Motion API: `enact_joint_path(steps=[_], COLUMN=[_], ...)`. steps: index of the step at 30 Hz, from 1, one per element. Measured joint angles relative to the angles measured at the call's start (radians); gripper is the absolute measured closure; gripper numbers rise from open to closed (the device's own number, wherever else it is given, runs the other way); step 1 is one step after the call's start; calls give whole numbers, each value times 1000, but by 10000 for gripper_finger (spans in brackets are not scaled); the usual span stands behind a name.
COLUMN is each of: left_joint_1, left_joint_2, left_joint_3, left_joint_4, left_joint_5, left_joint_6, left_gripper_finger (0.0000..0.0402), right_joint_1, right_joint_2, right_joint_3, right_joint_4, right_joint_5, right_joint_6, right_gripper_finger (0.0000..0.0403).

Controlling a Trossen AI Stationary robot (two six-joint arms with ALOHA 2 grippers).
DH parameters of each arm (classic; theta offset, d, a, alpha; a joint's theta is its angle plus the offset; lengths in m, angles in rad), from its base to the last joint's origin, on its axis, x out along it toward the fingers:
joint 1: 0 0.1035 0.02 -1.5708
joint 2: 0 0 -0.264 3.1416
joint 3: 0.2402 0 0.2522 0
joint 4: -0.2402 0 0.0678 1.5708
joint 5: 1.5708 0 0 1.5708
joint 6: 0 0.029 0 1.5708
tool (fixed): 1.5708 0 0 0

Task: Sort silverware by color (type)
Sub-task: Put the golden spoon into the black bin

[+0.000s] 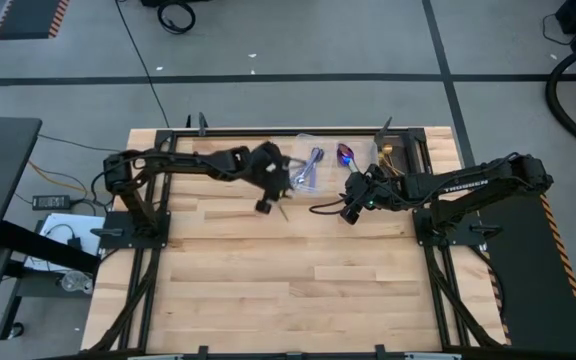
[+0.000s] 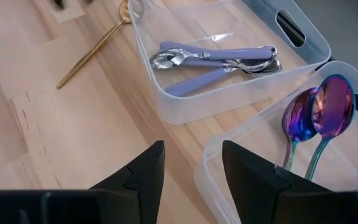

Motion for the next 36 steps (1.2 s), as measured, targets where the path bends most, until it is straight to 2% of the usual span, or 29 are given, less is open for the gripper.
enact_joint_path(steps=[2,6,16,22,28,36], left_joint_1=[-17,-28,-22,-12,4,33], left_joint_2=[16,27,83,149,223,267], left_joint_3=[0,0,3,102,194,200], left_joint_4=[-47,-104,-160,-261,-403,-456], left_joint_5=[-38,-107,-112,-125,-126,-207], left_joint_6=[73,101,66,85,155,272], left_gripper_finger=[285,285,285,285,285,285], right_joint_1=[0,0,0,0,1,1], right_joint_2=[0,0,0,0,0,0], right_joint_3=[0,0,0,0,0,0], right_joint_4=[0,8,18,32,47,68], right_joint_5=[2,4,4,3,3,3], right_joint_6=[-2,-3,-2,0,0,-1], right_gripper_finger=[232,232,232,232,232,232])
